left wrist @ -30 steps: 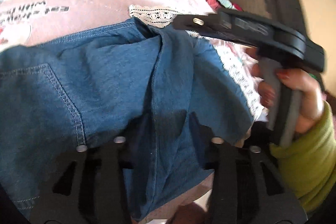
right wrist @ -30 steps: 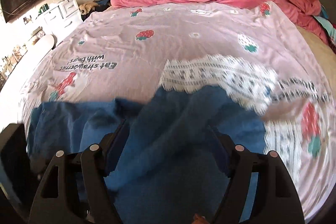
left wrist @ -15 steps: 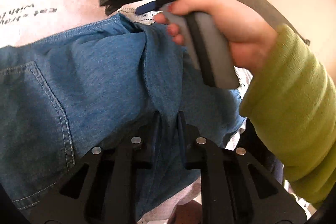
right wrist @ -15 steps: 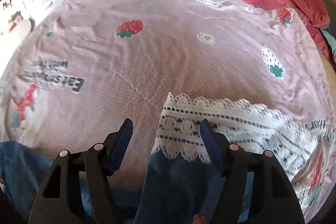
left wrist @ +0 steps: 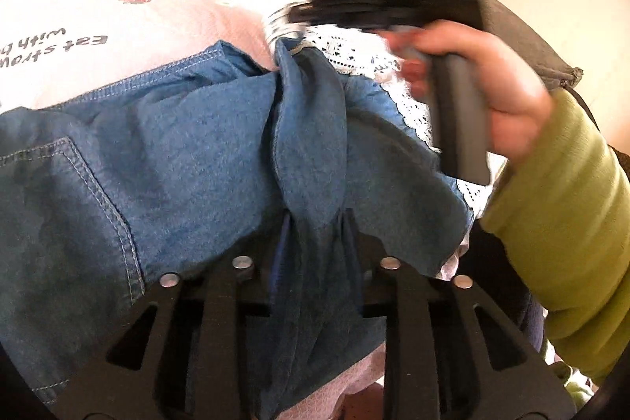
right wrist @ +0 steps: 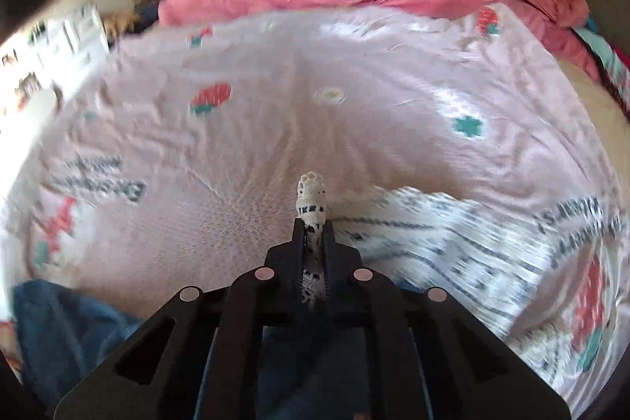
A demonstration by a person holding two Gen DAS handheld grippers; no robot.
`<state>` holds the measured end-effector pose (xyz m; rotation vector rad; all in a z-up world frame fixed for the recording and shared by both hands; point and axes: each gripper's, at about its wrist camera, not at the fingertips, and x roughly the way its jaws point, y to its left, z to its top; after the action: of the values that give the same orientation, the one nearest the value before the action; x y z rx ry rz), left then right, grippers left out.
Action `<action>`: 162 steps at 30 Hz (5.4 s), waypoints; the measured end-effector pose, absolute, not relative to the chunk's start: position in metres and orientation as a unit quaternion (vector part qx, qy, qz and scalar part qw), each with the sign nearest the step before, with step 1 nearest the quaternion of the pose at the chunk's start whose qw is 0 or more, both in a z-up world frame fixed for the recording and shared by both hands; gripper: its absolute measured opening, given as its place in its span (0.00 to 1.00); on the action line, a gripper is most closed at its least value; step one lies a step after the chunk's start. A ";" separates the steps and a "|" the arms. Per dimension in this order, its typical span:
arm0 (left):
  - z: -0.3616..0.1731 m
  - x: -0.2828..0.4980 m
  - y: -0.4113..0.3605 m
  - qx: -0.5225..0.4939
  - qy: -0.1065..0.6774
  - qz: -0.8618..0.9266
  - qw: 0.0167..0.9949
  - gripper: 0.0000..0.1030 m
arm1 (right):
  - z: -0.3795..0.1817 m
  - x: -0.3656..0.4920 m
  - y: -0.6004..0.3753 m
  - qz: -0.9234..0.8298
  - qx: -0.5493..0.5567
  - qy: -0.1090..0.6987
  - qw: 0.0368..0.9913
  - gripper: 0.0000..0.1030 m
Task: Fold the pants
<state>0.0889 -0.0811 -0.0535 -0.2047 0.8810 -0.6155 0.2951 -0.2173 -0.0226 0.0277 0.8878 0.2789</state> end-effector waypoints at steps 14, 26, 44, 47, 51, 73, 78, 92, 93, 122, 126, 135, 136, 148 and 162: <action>-0.047 0.093 -0.085 -0.042 0.394 -0.270 0.878 0.04 | 0.003 0.187 -0.368 0.089 0.173 0.377 0.905 0.07; -0.043 0.077 -0.088 0.003 0.383 -0.265 0.885 0.04 | -0.042 0.119 -0.404 0.105 0.226 0.422 0.872 0.11; -0.022 0.054 -0.062 -0.017 0.379 -0.275 0.883 0.00 | -0.036 0.077 -0.431 0.123 0.274 0.420 0.857 0.10; -0.026 0.049 -0.061 -0.010 0.386 -0.275 0.881 0.00 | -0.043 0.066 -0.434 0.114 0.272 0.436 0.850 0.10; -0.030 0.045 -0.066 0.008 0.390 -0.272 0.880 0.01 | -0.051 0.054 -0.446 0.094 0.285 0.441 0.846 0.09; -0.037 0.061 -0.109 0.083 0.386 -0.288 0.873 0.00 | -0.051 0.079 -0.432 0.117 0.195 0.439 0.869 0.13; -0.027 0.045 -0.097 0.064 0.383 -0.307 0.869 0.00 | -0.037 0.065 -0.445 0.118 0.192 0.429 0.875 0.13; -0.050 0.036 -0.105 0.099 0.415 -0.297 0.855 0.12 | -0.070 0.067 -0.441 0.093 0.172 0.477 0.857 0.24; -0.048 0.034 -0.103 0.096 0.415 -0.297 0.855 0.23 | -0.069 0.066 -0.444 0.089 0.175 0.477 0.857 0.28; -0.011 0.059 0.076 -0.062 0.403 0.017 0.913 0.34 | -0.060 0.111 -0.295 0.236 0.048 0.482 0.843 0.67; -0.003 0.061 0.093 -0.059 0.393 0.039 0.917 0.36 | -0.061 0.107 -0.289 0.231 0.036 0.483 0.844 0.67; -0.017 0.058 0.107 -0.080 0.421 0.049 0.902 0.59 | -0.065 0.110 -0.281 0.230 0.031 0.484 0.844 0.71; -0.014 0.053 0.108 -0.077 0.412 0.050 0.906 0.59 | -0.065 0.110 -0.281 0.231 0.035 0.483 0.844 0.71; 0.046 0.048 0.055 -0.012 0.347 -0.015 0.938 0.75 | -0.059 0.103 -0.287 0.243 0.060 0.464 0.850 0.87; 0.004 0.186 -0.069 0.086 0.452 -0.168 0.872 0.75 | -0.034 0.159 -0.327 0.177 0.085 0.433 0.880 0.88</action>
<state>0.1856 -0.0694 0.0040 0.1795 0.9438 -0.3506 0.1589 -0.3269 -0.0336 0.1776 0.9030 0.3684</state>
